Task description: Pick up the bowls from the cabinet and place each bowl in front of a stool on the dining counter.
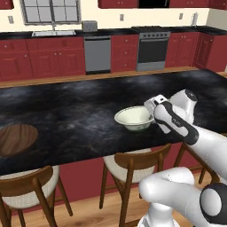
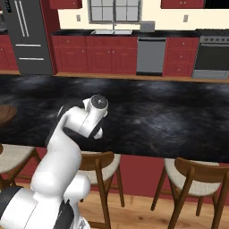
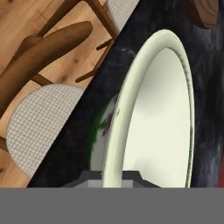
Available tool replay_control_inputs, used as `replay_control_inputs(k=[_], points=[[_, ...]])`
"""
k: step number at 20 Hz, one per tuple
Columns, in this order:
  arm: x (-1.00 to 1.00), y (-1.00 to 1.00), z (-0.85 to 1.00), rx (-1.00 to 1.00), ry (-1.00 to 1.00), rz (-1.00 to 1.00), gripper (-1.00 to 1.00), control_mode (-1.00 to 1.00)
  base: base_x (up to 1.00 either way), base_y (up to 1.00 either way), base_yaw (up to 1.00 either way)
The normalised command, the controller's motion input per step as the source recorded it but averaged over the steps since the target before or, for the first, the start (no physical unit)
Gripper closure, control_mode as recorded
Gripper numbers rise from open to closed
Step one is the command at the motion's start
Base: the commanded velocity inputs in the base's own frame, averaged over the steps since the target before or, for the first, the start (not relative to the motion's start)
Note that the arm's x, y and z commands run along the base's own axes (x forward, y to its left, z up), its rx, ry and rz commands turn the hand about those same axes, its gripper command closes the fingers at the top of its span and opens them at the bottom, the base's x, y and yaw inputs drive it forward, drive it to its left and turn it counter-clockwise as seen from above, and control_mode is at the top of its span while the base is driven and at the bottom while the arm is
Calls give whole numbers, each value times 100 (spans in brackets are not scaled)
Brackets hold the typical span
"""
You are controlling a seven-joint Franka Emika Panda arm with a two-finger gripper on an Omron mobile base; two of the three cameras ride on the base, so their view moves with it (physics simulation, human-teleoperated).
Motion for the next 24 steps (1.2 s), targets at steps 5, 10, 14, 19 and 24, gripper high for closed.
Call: replay_control_inputs(k=[5,10,14,19,24], points=[[22,0,-52,0,0,0,100,-100,0,0,0],[22,3,-48,0,1,0,100,-100,0,0,0],[34,15,-32,0,9,0,100,-100,0,0,0],[39,10,-27,0,3,0,100,-100,0,0,0],[45,0,-37,0,0,0,100,-100,0,0,0]])
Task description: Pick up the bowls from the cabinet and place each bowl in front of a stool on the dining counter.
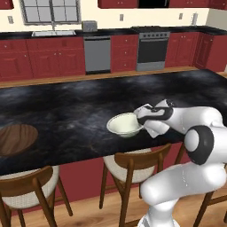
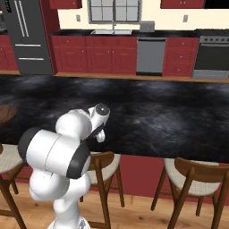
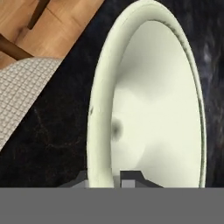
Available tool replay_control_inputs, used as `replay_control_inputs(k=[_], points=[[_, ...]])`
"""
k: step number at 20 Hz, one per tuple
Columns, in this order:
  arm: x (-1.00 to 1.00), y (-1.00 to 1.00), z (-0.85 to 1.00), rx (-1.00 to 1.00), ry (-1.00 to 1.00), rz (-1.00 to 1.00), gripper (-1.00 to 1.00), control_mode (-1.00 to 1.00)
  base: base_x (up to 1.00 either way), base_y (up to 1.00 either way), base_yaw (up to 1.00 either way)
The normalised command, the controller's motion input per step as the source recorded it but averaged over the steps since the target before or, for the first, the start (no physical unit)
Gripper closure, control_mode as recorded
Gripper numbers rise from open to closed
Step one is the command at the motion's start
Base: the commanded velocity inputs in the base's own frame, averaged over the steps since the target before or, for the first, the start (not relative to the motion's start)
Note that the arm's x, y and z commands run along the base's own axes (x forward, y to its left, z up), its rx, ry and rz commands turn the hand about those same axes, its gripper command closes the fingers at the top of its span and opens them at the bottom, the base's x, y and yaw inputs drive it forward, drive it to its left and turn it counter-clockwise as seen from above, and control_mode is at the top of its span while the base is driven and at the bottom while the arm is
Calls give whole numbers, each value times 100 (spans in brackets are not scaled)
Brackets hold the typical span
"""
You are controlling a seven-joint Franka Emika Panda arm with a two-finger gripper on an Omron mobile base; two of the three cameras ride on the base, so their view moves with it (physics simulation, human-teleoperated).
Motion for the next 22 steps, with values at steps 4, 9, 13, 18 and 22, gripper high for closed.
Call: replay_control_inputs(k=[4,9,13,18,22], points=[[35,0,-13,3,0,-1,100,-100,0,0,0],[22,0,-30,1,0,0,100,-100,0,0,0],[37,0,-48,0,0,-2,100,-100,0,0,0],[11,2,-15,-1,8,0,100,-100,0,0,0],[0,1,19,-10,10,2,100,-100,0,0,0]])
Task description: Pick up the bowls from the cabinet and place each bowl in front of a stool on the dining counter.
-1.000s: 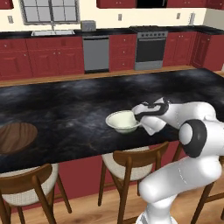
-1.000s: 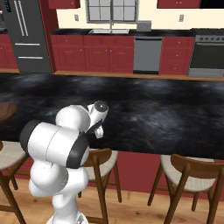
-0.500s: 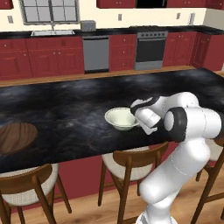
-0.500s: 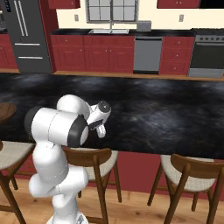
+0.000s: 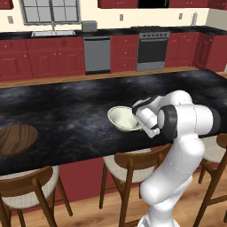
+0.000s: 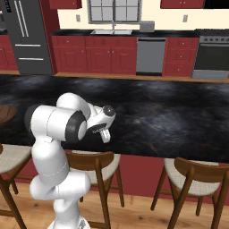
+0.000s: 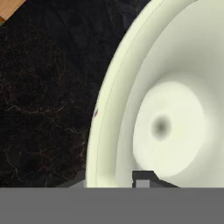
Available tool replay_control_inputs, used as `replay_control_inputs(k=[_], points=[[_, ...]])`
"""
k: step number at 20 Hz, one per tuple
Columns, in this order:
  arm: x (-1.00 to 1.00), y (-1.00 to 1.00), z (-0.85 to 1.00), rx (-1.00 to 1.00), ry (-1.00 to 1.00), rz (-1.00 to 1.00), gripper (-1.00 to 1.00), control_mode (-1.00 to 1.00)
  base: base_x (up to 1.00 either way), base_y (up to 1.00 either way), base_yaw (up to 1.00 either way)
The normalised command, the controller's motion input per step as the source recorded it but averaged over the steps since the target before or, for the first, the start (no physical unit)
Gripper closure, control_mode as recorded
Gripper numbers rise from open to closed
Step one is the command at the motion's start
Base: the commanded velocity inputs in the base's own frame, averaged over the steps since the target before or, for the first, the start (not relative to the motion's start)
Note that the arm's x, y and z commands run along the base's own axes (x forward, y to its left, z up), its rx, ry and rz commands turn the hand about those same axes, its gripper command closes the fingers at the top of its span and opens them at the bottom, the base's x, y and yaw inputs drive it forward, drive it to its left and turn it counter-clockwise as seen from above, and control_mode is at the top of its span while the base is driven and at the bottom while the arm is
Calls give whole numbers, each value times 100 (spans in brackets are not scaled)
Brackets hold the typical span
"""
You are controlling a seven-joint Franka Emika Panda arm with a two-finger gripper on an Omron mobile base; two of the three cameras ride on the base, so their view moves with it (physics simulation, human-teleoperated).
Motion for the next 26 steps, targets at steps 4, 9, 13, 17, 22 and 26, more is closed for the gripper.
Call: replay_control_inputs(k=[4,9,13,17,22,26], points=[[-1,12,46,-21,5,2,-100,-100,0,0,0],[-12,2,49,-19,0,1,-100,-100,0,0,0],[-5,2,14,-7,0,0,-100,-100,0,0,0],[-5,-3,12,-2,2,0,-100,-100,0,0,0],[-82,-25,72,-9,8,1,-100,-100,0,0,0],[-97,3,95,-21,13,19,-100,-100,0,0,0]])
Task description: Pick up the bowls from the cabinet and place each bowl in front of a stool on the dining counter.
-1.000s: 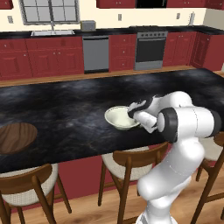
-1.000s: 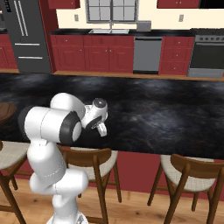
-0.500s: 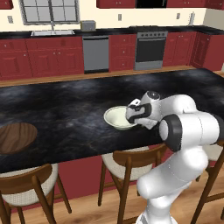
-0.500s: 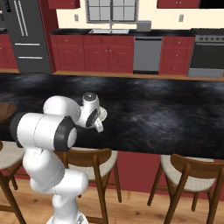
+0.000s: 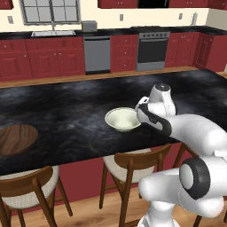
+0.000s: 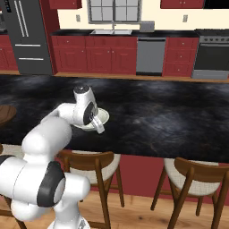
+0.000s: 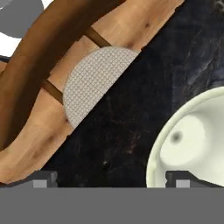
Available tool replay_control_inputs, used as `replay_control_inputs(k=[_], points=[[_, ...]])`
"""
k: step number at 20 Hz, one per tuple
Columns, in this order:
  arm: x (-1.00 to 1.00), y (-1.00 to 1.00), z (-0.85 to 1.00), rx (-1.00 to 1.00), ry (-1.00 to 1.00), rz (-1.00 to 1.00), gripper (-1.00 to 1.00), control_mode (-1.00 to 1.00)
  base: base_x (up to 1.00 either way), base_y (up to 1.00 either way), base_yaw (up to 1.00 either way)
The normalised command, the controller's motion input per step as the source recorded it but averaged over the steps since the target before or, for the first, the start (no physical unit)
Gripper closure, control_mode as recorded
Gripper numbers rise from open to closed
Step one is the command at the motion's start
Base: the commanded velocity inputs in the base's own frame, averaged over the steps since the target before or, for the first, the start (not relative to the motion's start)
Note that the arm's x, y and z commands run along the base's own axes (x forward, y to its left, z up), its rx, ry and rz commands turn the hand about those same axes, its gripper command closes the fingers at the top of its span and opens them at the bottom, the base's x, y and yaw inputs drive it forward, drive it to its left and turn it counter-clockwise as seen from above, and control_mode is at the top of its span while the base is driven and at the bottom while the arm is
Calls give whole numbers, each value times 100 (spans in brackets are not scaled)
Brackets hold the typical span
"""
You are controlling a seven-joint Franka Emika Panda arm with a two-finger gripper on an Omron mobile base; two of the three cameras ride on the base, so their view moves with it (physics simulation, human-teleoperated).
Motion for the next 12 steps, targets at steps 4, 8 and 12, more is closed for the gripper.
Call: replay_control_inputs(k=[4,8,12], points=[[-60,5,100,-9,27,27,-100,-100,0,0,0],[-63,7,83,-4,31,28,-100,-100,0,0,0],[-88,1,29,-2,1,35,-100,-100,0,0,0]])
